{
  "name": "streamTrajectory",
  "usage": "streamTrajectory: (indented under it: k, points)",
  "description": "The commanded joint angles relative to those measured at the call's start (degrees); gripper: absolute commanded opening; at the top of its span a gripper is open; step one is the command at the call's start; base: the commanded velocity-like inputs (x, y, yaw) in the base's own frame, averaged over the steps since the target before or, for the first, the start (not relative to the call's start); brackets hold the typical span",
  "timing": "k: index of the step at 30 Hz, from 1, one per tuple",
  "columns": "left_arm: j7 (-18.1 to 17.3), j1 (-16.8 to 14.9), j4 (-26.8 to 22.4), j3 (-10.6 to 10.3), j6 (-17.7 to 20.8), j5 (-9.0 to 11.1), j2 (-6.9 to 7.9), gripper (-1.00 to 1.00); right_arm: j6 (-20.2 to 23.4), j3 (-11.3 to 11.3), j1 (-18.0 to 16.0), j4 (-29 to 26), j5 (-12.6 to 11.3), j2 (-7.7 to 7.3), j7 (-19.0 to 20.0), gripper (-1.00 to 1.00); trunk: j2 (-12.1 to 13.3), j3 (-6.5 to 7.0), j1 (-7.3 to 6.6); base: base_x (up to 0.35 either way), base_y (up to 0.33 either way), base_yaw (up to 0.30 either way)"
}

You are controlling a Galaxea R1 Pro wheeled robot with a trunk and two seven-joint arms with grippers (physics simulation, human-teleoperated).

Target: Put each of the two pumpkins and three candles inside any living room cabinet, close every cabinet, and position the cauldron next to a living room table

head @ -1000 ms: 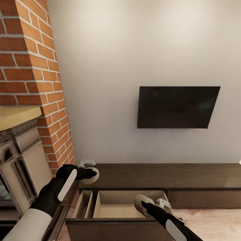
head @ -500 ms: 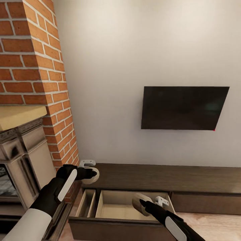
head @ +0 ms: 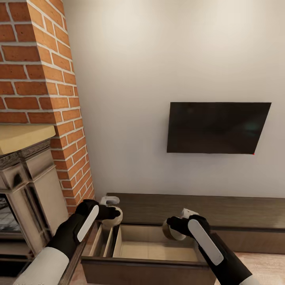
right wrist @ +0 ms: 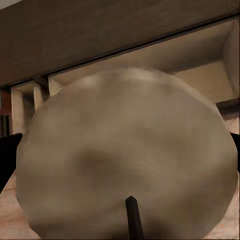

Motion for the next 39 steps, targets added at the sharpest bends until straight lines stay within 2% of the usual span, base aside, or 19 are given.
streamTrajectory:
  k: [1,3,8,9,11,12,14,16,18,21,24,39]
  points:
    - [0.54,-0.06,1.13,-0.18,0.05,-0.17,-0.67,-1.00,0.32,-0.17,-0.14,-0.81,-1.48,-0.04,-2.86,-1.00,-0.04,-0.02,0.02,0.000,0.000,0.000]
    - [1.31,-0.07,2.68,-0.18,-1.17,-0.46,-1.88,-1.00,0.88,-0.40,-0.38,-0.14,-1.90,0.00,-5.86,-1.00,-0.04,-0.02,0.02,0.000,0.000,0.000]
    - [3.29,-0.07,4.54,0.06,-3.75,-0.42,-2.99,-1.00,1.13,-0.38,-0.63,3.35,-1.72,0.58,-7.27,-1.00,-0.04,-0.02,0.02,0.000,0.000,0.000]
    - [3.62,-0.07,4.76,0.06,-3.96,-0.39,-3.32,-1.00,1.16,-0.32,-0.71,3.72,-1.69,1.16,-7.47,-1.00,-0.04,-0.02,0.02,0.000,0.000,0.000]
    - [4.00,-0.15,5.37,0.01,-4.27,-0.51,-4.40,-1.00,1.20,-0.25,-0.79,4.29,-1.26,3.33,-7.92,-1.00,-0.04,-0.02,0.02,0.000,0.000,0.000]
    - [4.14,-0.43,5.71,-0.01,-4.39,-0.64,-5.17,-1.00,1.22,-0.23,-0.82,4.62,-0.49,5.08,-8.25,-1.00,-0.04,-0.02,0.02,0.000,0.000,0.000]
    - [4.23,-0.76,5.94,-0.01,-4.48,-0.67,-5.65,-1.00,1.22,-0.22,-0.83,4.86,1.40,6.82,-8.55,-1.00,-0.04,-0.02,0.02,0.000,0.000,0.000]
    - [4.27,-0.87,6.95,-0.07,-5.01,-0.77,-5.91,-1.00,1.23,-0.17,-0.84,4.78,3.75,7.72,-8.73,-1.00,-0.04,-0.02,0.02,0.000,0.000,0.000]
    - [4.29,-0.93,7.93,-0.10,-5.73,-0.96,-6.02,-1.00,1.23,-0.14,-0.91,4.72,5.04,8.66,-8.82,-1.00,-0.04,-0.02,0.02,0.000,0.000,0.000]
    - [4.26,-0.98,8.76,-0.19,-6.24,-1.08,-6.51,-1.00,1.27,-0.18,-2.43,5.30,5.60,11.10,-8.89,-1.00,-0.04,-0.02,0.02,0.000,0.000,0.000]
    - [4.22,-0.98,8.99,-0.24,-6.46,-1.11,-7.05,-1.00,1.31,-0.20,-3.71,5.97,5.70,12.48,-8.90,-1.00,-0.04,-0.02,0.02,0.000,0.000,0.000]
    - [4.14,-0.95,8.73,-0.27,-6.53,-0.87,-7.23,-1.00,2.05,-0.28,-4.10,6.22,5.28,12.91,-8.69,-1.00,-0.04,-0.02,0.02,0.044,0.029,0.000]
